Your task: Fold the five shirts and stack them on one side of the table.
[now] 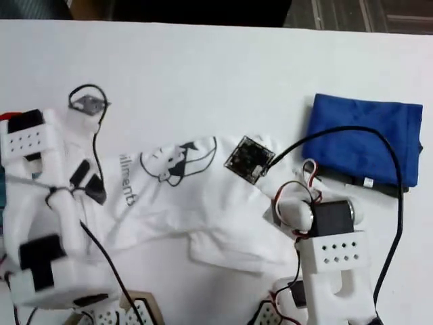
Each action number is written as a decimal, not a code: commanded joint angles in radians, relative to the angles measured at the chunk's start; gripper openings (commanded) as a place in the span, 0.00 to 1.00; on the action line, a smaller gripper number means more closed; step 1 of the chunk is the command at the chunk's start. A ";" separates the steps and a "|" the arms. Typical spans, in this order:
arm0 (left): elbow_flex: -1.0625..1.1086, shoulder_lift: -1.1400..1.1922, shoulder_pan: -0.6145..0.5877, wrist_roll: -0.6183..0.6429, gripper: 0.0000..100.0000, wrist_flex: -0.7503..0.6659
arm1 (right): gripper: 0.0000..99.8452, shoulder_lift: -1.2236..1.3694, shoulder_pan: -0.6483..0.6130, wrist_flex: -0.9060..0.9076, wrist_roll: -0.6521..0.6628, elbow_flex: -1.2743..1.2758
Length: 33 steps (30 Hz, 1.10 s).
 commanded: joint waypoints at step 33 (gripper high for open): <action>-0.713 0.572 -0.034 0.152 0.03 0.046 | 0.23 0.289 -0.004 -0.076 -0.044 -0.044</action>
